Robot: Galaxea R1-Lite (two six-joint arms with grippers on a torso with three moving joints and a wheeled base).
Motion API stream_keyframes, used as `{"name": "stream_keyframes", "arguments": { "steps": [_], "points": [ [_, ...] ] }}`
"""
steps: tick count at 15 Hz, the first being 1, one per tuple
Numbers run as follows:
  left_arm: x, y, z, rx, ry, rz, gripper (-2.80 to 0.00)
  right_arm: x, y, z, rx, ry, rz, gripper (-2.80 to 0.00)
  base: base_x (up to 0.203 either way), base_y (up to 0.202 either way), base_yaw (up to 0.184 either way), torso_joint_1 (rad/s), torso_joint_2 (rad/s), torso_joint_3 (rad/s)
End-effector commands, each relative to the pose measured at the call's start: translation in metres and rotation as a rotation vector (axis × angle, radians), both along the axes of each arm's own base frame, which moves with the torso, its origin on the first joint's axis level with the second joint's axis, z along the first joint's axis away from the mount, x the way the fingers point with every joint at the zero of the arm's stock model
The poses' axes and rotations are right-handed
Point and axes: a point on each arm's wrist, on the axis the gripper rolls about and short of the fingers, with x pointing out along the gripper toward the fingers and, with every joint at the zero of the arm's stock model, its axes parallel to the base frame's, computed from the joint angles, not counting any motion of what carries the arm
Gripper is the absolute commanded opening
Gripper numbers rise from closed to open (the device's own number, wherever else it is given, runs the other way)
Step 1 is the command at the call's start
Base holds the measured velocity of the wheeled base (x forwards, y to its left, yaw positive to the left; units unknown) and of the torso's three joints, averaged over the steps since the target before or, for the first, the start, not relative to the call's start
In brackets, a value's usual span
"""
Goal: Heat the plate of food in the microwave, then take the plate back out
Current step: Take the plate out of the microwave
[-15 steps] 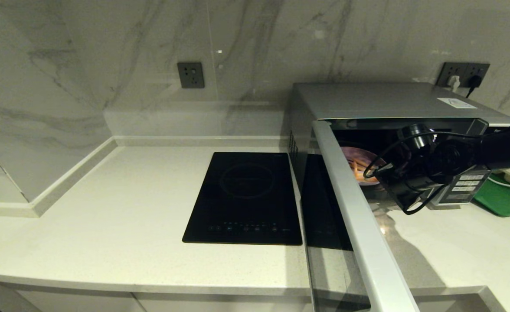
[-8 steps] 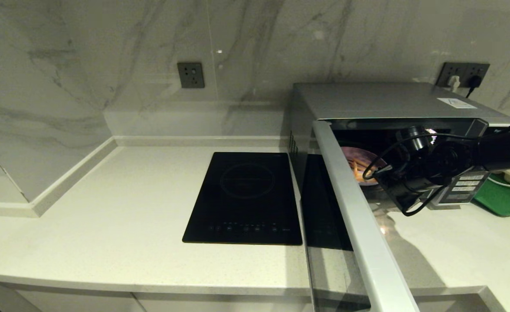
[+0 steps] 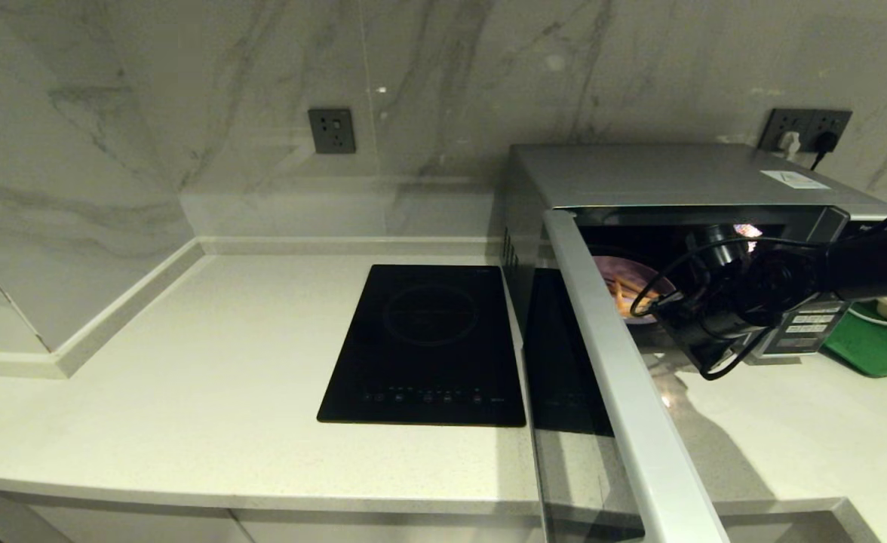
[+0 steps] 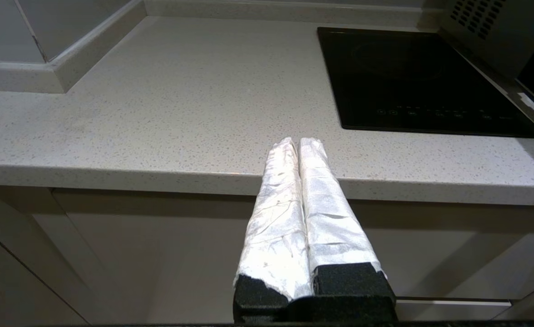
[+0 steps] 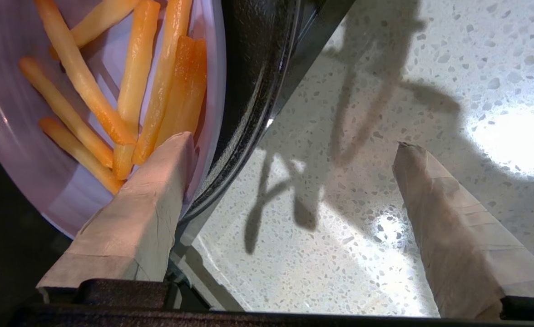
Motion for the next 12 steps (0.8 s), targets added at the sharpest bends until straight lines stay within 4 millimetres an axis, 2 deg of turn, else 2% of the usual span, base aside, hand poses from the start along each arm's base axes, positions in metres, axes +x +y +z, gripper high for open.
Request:
{"name": "stream_keyframes", "arguments": {
  "steps": [1, 6, 7, 12],
  "points": [
    [0.0, 0.0, 0.0, -0.001, -0.001, 0.001, -2.8, -0.0013, 0.0, 0.0027, 0.004, -0.005, -0.005, 0.0, 0.0, 0.0, 0.0, 0.0, 0.0, 0.0],
    [0.0, 0.0, 0.0, -0.001, -0.001, 0.001, -2.8, -0.0035, 0.0005, 0.0035, 0.005, -0.003, -0.004, 0.0, 0.0, 0.0, 0.0, 0.0, 0.0, 0.0],
    [0.0, 0.0, 0.0, -0.001, -0.001, 0.001, -2.8, -0.0037, 0.0005, 0.0031, 0.006, -0.002, -0.003, -2.8, 0.0, 0.0, 0.0, 0.0, 0.0, 0.0],
    [0.0, 0.0, 0.0, -0.001, -0.001, 0.001, -2.8, -0.0042, -0.0002, 0.003, 0.019, -0.001, -0.022, -2.8, 0.0, 0.0, 0.0, 0.0, 0.0, 0.0]
  ]
}}
